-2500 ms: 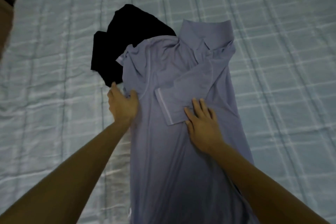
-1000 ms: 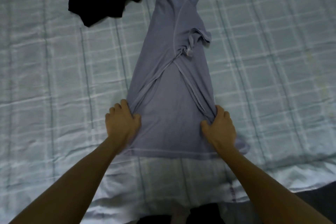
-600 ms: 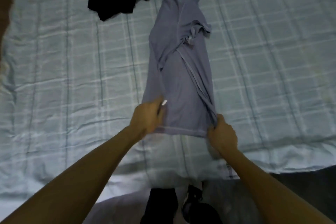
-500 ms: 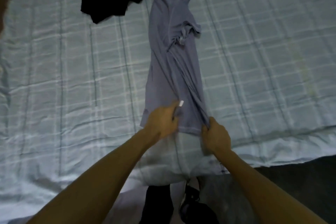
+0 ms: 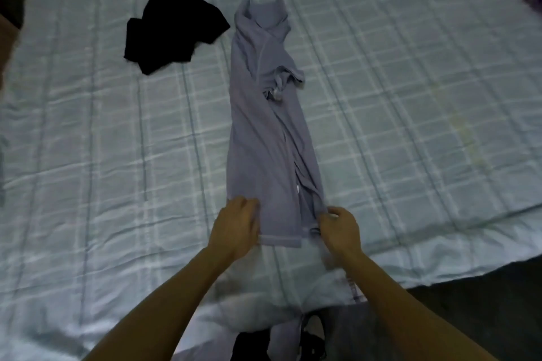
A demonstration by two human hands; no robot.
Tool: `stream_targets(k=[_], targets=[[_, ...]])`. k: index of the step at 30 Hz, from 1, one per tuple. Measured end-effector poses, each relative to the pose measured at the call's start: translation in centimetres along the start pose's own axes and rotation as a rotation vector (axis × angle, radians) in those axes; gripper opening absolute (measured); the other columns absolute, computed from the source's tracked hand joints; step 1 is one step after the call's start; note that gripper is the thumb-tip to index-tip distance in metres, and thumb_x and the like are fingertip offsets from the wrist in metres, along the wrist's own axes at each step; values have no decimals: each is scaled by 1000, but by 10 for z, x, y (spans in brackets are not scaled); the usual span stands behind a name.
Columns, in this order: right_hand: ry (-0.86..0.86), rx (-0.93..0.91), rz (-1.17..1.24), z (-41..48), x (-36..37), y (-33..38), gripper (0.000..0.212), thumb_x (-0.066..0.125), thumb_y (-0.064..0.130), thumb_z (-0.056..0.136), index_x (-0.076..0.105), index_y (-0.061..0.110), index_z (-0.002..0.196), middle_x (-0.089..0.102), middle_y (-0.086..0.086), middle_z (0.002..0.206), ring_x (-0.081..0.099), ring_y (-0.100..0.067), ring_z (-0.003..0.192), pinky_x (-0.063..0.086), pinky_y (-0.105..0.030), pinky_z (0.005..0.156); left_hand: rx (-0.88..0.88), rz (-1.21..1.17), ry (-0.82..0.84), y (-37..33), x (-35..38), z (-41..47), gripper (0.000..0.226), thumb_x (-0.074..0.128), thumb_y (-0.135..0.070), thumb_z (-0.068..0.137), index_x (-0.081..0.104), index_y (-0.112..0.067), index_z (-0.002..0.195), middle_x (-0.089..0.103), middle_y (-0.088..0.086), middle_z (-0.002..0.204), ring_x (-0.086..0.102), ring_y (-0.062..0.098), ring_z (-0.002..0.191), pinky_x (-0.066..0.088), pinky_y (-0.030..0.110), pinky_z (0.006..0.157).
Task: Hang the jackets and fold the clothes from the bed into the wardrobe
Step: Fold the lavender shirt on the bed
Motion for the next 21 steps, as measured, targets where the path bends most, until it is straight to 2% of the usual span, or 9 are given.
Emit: stream_targets(k=[4,7,10,12,13,15,18,20,21], targets=[[-281,-241,154,-18,1,57,25,47,10,94,66,22,105,65,-1,78,59,-13,65,47,-24,61,11,43,63,24,9,2,34,53,-22,79,59,-12,111,56,10,94,55,29,76,47,33,61],[-222,-351,129,-36,29,96,29,50,10,92,62,29,111,59,3,66,56,-9,59,48,-27,61,52,34,80,34,6,3,35,48,-22,78,61,-10,109,58,11,88,56,31,73,49,34,59],[95,-416,-245,-34,82,97,24,52,20,88,66,18,108,66,-7,81,62,-23,76,50,-33,73,154,72,107,37,0,4,36,48,-29,74,63,-10,100,57,10,88,56,31,76,45,35,63],[470,-398,-530,-40,116,70,23,53,24,90,67,14,105,68,-5,94,62,-22,86,50,-33,81,273,114,160,35,8,-6,44,55,-39,76,60,-12,110,56,10,101,54,29,88,43,34,71],[569,-392,-564,-45,121,58,22,54,26,91,67,13,104,67,-2,91,60,-19,83,50,-33,81,322,143,191,37,15,-12,54,56,-47,77,57,-13,118,54,12,113,52,28,99,43,35,78],[473,-390,-451,-43,106,51,23,52,27,93,67,16,107,64,3,81,58,-13,76,49,-29,75,352,187,215,43,26,-21,75,55,-62,75,47,-15,133,47,16,131,46,30,117,43,42,90],[20,-592,-382,-38,62,61,28,52,21,86,66,18,111,66,-2,88,59,-15,77,45,-22,68,325,162,160,45,29,-22,82,55,-64,77,39,-14,141,40,18,140,41,34,125,40,46,92],[-38,-807,-558,-35,62,60,33,58,21,78,64,13,110,64,-7,96,60,-22,83,46,-25,69,333,140,124,40,28,-20,77,52,-61,82,41,-12,140,40,19,140,41,35,126,40,46,92],[32,-892,-649,-34,70,55,39,59,26,77,62,12,113,62,-9,103,59,-25,90,48,-29,74,352,138,106,38,29,-20,72,53,-57,84,43,-11,139,41,20,138,42,35,124,42,47,93]])
Point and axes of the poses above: each hand's wrist, its own z-axis towards the middle knuckle, its own x-axis out of the palm, y = z × x, the point moved 8 cm from there along z, towards the middle knuckle
